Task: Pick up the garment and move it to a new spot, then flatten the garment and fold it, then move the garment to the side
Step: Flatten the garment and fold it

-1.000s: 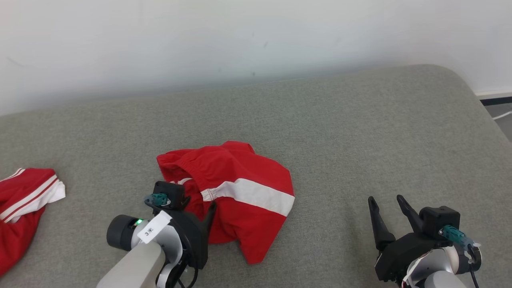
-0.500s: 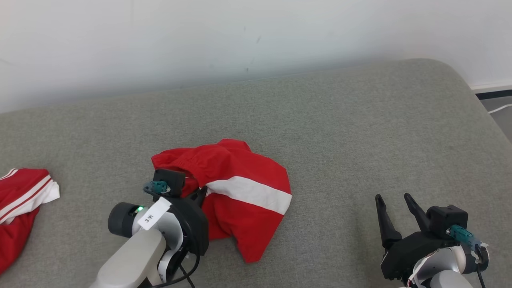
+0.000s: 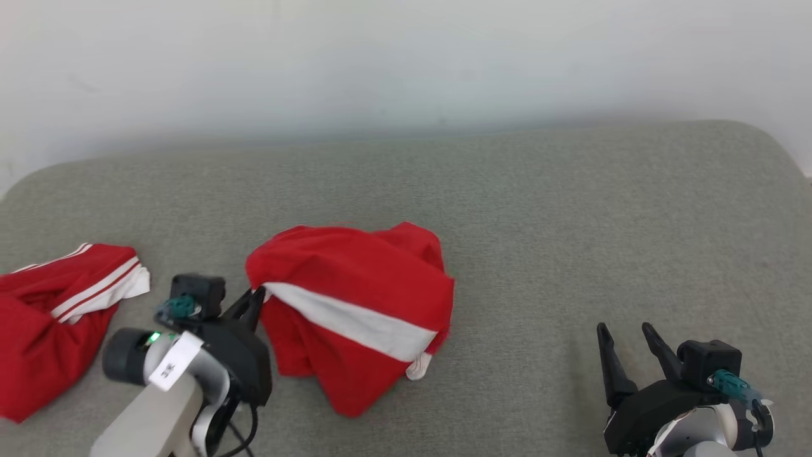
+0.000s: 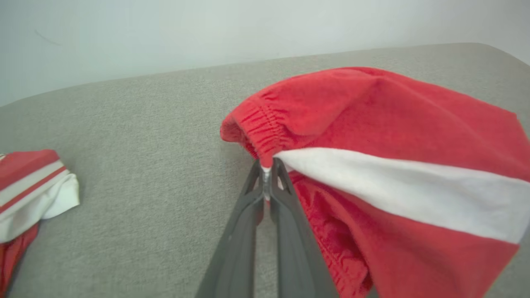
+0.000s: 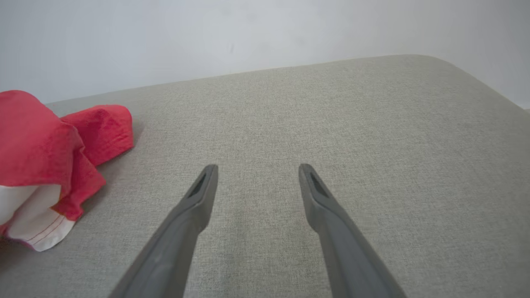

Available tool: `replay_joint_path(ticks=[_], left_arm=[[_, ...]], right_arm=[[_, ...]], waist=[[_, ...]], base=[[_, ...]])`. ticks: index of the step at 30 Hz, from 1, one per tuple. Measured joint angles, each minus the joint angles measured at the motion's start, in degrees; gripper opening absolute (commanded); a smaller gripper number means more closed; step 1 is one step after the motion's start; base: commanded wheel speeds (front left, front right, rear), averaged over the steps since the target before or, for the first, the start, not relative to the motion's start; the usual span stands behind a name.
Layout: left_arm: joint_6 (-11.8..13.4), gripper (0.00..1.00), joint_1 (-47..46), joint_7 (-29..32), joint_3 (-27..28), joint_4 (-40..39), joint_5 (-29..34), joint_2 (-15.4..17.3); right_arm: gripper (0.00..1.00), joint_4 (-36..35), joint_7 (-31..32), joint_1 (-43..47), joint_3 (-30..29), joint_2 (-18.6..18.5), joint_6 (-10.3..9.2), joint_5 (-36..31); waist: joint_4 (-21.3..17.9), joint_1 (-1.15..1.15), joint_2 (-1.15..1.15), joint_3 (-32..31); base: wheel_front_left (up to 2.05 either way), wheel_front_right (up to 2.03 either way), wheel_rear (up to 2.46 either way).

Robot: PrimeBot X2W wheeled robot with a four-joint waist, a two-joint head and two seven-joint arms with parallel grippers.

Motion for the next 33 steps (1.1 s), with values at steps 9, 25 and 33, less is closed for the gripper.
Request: replay_joint_path(ticks=[9, 25, 33], left_arm=[[1.9, 0.0, 10.0, -1.0, 0.4, -2.3, -0.2, 5.1], [3.8, 1.0, 15.0, -3.1, 2.8, -6.8, -2.7, 5.5], [4.5, 1.0, 17.6, -5.4, 4.7, -12.8, -2.1, 6.5]], right_arm=[[1.0, 0.2, -0.1, 0.1, 1.2, 0.7, 0.1, 0.0], [1.0, 0.9, 0.1, 0.7, 3.0, 1.4, 1.57, 0.2], [1.0, -0.2, 0.6, 1.4, 4.8, 2.8, 3.07, 2.6]], waist=[[4.0, 0.0, 0.0, -1.5], [5.8, 0.0, 0.0, -1.7], [6.6, 0.0, 0.0, -1.8]], base=[[0.0, 0.0, 0.0], [0.0, 0.0, 0.0], [0.0, 0.0, 0.0]])
